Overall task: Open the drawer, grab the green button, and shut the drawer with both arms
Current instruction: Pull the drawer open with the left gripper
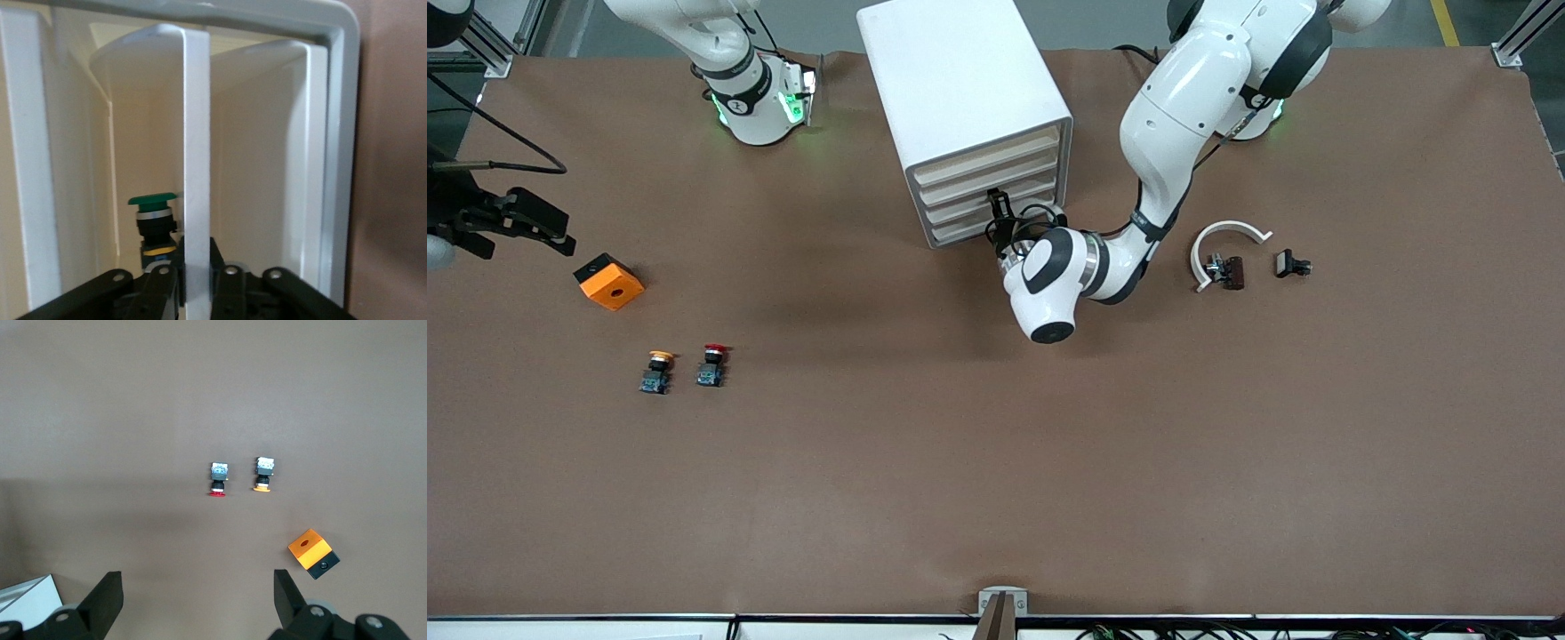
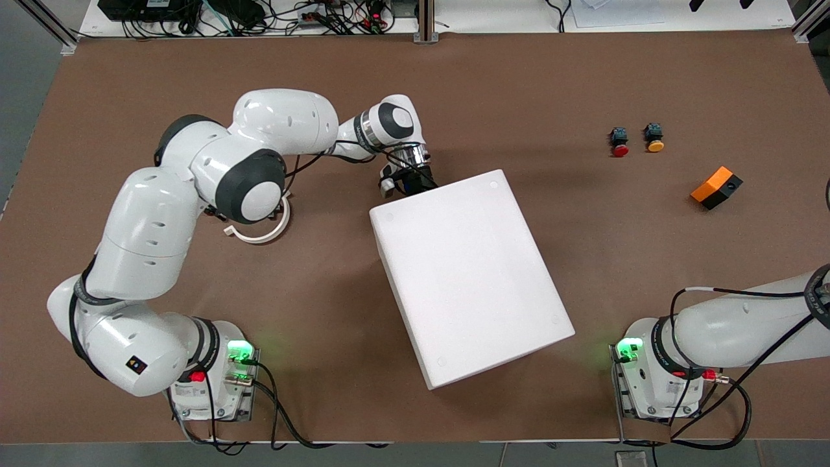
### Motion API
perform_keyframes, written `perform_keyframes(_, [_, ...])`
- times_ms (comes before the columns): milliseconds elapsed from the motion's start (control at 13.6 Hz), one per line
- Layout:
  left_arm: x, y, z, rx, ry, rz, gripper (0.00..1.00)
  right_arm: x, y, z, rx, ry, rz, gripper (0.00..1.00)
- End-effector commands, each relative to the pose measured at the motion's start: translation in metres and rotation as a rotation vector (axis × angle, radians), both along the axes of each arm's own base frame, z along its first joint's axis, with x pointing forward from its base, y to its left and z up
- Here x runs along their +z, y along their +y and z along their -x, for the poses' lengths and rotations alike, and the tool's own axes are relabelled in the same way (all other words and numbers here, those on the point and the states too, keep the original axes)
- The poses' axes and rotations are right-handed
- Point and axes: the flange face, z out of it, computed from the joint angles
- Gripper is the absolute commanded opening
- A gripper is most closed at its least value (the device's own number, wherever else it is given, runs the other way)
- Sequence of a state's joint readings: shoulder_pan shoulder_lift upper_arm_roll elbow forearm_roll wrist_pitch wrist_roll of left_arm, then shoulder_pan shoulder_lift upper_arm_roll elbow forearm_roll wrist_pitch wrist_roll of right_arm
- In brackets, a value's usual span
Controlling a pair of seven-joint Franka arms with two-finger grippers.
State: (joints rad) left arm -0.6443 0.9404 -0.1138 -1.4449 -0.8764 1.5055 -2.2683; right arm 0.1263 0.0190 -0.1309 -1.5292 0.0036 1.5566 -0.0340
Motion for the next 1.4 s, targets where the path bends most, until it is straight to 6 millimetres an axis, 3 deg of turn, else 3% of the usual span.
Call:
perform_keyframes(0, [-0.001, 0.008, -0.018, 0.033, -0.02, -0.005, 0.0, 0.004, 0.002, -0.002, -0.007, 0.002, 0.016, 1.0])
perform_keyframes(441, [0.021, 0.07, -0.107, 0.175, -0.105, 0.083, 0.0, 0.003, 0.003, -0.003, -0.005, 0.001, 0.016, 1.0])
perform_keyframes(735, [0.027, 0.091, -0.132, 0.207, -0.159, 0.136, 0.01, 0.002, 0.005, -0.004, -0.005, -0.001, 0.006, 1.0])
perform_keyframes(809, [0.027, 0.097, -0.138, 0.219, -0.171, 0.144, 0.18, 0.0, 0.008, -0.005, -0.002, 0.004, 0.004, 1.0])
perform_keyframes(956, [0.032, 0.107, -0.148, 0.233, -0.188, 0.161, 0.69, -0.011, 0.033, -0.01, 0.039, 0.023, 0.009, 1.0])
perform_keyframes(1029, [0.042, 0.113, -0.159, 0.236, -0.216, 0.163, 1.0, -0.016, 0.042, -0.012, 0.044, 0.029, 0.015, 1.0])
perform_keyframes(1324, [0.076, 0.146, -0.199, 0.214, -0.357, 0.123, 1.0, -0.025, 0.077, -0.015, -0.115, 0.033, 0.018, 1.0])
